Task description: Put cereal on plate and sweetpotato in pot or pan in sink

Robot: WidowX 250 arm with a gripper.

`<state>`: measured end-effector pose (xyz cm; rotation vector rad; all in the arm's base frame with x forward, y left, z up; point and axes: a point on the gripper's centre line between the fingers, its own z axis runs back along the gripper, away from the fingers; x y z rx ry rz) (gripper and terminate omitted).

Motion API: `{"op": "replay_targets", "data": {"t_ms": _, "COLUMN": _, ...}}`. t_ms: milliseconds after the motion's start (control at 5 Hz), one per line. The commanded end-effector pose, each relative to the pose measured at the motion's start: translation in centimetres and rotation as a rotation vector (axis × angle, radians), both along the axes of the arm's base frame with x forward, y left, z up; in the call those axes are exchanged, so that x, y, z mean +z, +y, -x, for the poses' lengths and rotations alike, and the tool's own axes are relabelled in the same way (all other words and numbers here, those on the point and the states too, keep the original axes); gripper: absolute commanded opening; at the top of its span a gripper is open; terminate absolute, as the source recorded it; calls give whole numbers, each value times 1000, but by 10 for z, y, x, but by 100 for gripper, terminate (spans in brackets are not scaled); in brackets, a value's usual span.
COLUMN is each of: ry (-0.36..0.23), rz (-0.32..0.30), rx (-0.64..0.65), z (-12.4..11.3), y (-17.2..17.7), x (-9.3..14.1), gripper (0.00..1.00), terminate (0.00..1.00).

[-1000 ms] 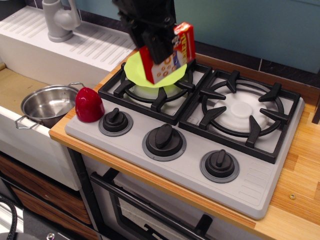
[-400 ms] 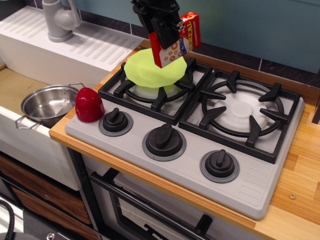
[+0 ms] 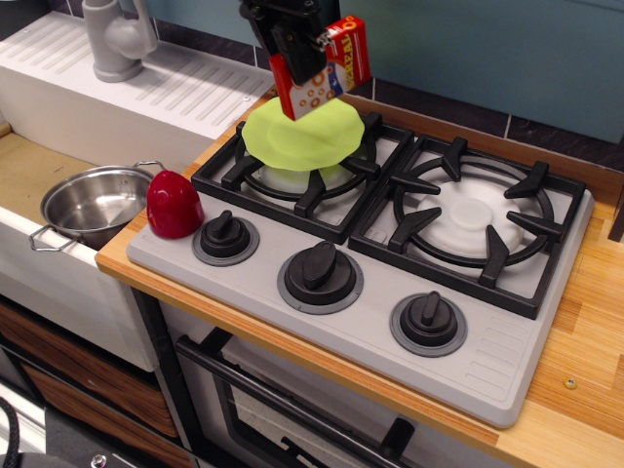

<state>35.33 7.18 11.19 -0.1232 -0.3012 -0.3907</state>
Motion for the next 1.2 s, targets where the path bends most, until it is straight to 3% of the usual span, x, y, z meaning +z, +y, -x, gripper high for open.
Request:
{"op": "replay_targets", "data": {"t_ms": 0, "ry": -64, "rz": -32, "rx": -20, "z": -16, "y": 18, "x": 19, "gripper": 0, "terminate": 0}}
{"op": "replay_targets", "data": {"t_ms": 400, "ry": -87, "rz": -47, "rx": -28, "z": -26, "y": 29, "x": 11, "gripper": 0, "terminate": 0}}
{"op": "replay_targets", "data": {"t_ms": 600, "ry": -68, "rz": -62, "rx": -13, "z": -25, "y": 25, "x": 10, "gripper": 100, "terminate": 0}}
{"op": "replay_targets", "data": {"t_ms": 1000, "ry": -40, "rz": -73, "rx": 21, "z": -16, "y": 12, "x": 20, "gripper": 100, "terminate": 0}}
